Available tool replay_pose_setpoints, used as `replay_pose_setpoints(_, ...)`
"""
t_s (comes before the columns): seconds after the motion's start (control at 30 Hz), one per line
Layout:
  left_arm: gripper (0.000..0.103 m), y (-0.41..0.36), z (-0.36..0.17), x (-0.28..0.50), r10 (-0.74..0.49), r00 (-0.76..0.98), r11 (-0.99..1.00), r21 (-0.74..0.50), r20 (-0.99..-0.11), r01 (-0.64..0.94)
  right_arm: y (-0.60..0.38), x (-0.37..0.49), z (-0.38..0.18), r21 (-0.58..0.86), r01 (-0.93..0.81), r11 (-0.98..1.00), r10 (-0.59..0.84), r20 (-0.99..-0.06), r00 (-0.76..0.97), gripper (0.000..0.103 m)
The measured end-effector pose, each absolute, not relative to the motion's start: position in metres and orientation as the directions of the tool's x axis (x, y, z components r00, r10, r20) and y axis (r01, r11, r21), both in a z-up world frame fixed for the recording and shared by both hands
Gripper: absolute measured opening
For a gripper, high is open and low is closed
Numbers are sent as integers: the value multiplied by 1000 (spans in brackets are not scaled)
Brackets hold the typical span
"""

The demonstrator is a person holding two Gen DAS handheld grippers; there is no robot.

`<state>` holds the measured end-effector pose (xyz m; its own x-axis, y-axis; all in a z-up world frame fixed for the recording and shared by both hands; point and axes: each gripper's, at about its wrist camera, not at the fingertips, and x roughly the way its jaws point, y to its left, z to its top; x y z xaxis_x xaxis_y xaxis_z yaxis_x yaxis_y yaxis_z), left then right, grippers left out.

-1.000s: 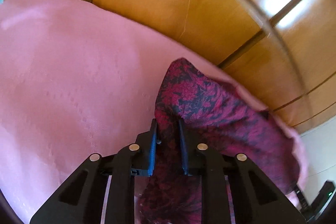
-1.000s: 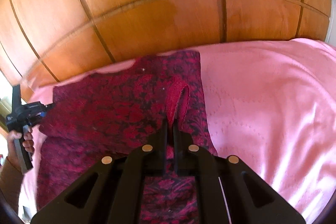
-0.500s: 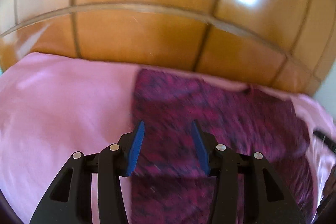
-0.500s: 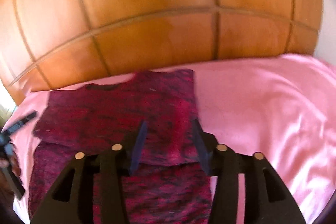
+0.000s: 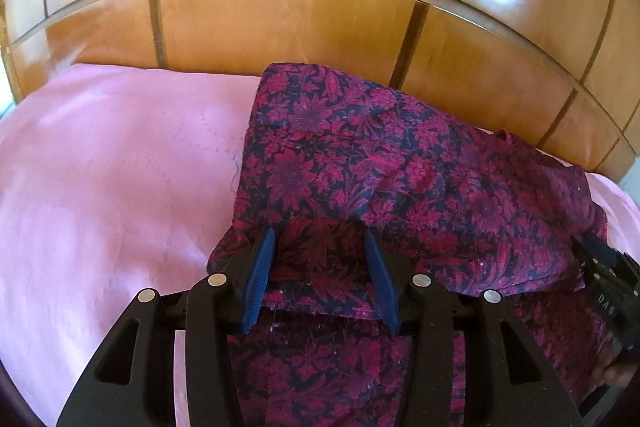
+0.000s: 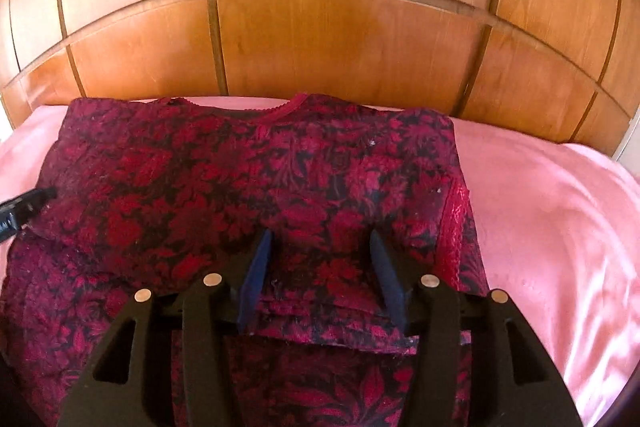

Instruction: Fold small clothes

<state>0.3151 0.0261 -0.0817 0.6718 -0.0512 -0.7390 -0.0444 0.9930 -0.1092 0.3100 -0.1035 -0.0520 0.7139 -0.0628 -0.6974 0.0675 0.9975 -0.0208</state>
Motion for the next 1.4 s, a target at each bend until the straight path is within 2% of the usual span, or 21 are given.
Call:
replay_pose_setpoints(0.07,46,21,-75,305,-19,684,995,-82,-729,-61,-104,307,-53,-28,66,997,-67,-692,718,50)
replay_pose_setpoints(0.17,55,17,-65,285,2,708,996,-64,-706,-66,-108,309,-56,-32,66,997,-70,-689,721,51)
replay_pose_setpoints(0.37,55,17,-43,246,3,749,996,-69,-662,-65,-103,305,-52,-43,67,997,-79,-688,721,53)
replay_pose_setpoints(0.5,55,17,-31,233,9,770,997,-53,-638,-55,-114,300,-34,56,47,997,7,-710,704,57)
replay_pose_setpoints(0.57,55,17,-28,227,9,778,997,-54,-628,-54,-123,299,-22,107,50,993,38,-692,721,57)
replay_pose_setpoints(0.77,55,18,-28,228,-2,778,997,-63,-629,-48,-139,313,-5,97,92,991,-1,-686,728,57)
replay_pose_setpoints(0.83,55,18,-30,231,0,774,997,-55,-633,-46,-145,322,-8,50,126,991,-56,-696,716,63)
replay_pose_setpoints(0.87,55,18,-31,232,3,773,998,-51,-635,-46,-150,326,-10,52,138,989,-63,-701,711,70)
replay_pose_setpoints(0.97,55,19,-35,238,2,769,998,-45,-640,-39,-164,338,-21,60,153,986,-58,-740,670,72)
replay_pose_setpoints(1.03,55,19,-38,244,-2,767,998,-43,-642,-34,-169,343,-28,88,133,987,-20,-758,651,61)
replay_pose_setpoints(1.1,55,19,-39,249,-5,767,999,-41,-642,-28,-169,344,-32,69,114,991,-21,-764,645,41)
replay_pose_setpoints(1.2,55,16,-45,260,-10,759,999,-31,-651,-13,-165,341,-31,40,89,995,-28,-755,655,22)
replay_pose_setpoints(1.4,55,15,-63,287,6,723,999,-18,-690,-26,-156,344,-10,-26,84,996,-79,-686,723,18)
